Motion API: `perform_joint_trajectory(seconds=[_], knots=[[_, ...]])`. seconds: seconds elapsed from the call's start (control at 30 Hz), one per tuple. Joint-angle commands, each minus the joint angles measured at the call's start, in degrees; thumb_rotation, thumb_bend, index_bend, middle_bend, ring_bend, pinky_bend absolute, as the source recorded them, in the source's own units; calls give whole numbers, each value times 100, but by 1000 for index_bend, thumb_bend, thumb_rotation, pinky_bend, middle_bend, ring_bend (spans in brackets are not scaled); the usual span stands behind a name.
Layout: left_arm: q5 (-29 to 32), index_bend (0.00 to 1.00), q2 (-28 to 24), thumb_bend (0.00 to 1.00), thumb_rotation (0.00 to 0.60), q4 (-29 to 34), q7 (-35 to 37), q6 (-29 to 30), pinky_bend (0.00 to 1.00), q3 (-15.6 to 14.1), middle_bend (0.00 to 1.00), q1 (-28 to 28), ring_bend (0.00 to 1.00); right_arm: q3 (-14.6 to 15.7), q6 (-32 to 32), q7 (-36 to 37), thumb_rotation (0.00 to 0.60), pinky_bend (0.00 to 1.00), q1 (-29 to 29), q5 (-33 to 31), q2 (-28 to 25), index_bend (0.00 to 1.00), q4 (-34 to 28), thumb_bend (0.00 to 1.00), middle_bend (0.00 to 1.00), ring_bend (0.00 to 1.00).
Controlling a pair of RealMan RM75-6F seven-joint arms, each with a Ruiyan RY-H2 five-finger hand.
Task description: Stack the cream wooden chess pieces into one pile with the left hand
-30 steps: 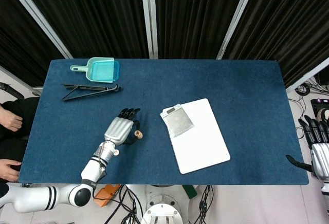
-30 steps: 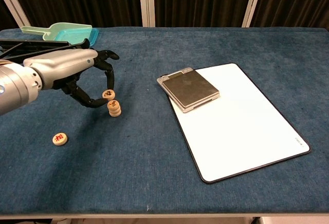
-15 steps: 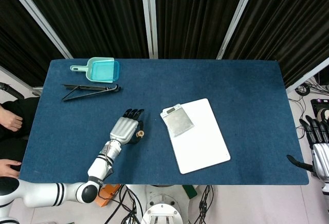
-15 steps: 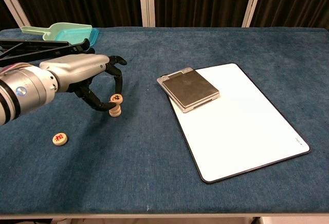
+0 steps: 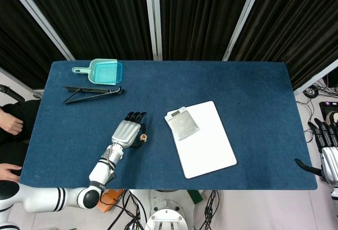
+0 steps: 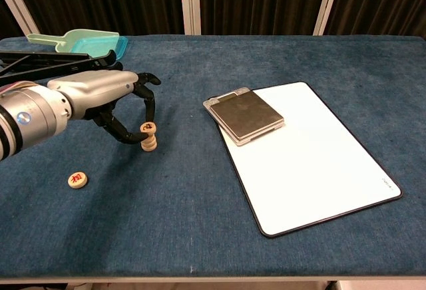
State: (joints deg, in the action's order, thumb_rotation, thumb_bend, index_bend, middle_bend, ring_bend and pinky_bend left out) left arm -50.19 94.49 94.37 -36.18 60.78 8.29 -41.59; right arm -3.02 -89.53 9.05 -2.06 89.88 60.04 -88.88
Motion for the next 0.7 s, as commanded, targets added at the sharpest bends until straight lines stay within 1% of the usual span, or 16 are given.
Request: perform_joint_trajectory(seconds=[0.03,0.4,0.7], knots=[[0,513,-7,325,600,2,6,8,0,-19,31,-6,0,-1,-1,-4,600,45,-1,2,0,0,-4,189,45,0],[2,496,-32,307,600,-42,92,49,0,-69,29,-5,0,-1,11,-29,600,40,-3,-2,-8,0,-29,189,45,0],[14,477,-33,274,600,-82,160,39,0,-85,26,-17,0,1,20,-52,600,36,-1,-9,-12,0,-45,189,45,0]])
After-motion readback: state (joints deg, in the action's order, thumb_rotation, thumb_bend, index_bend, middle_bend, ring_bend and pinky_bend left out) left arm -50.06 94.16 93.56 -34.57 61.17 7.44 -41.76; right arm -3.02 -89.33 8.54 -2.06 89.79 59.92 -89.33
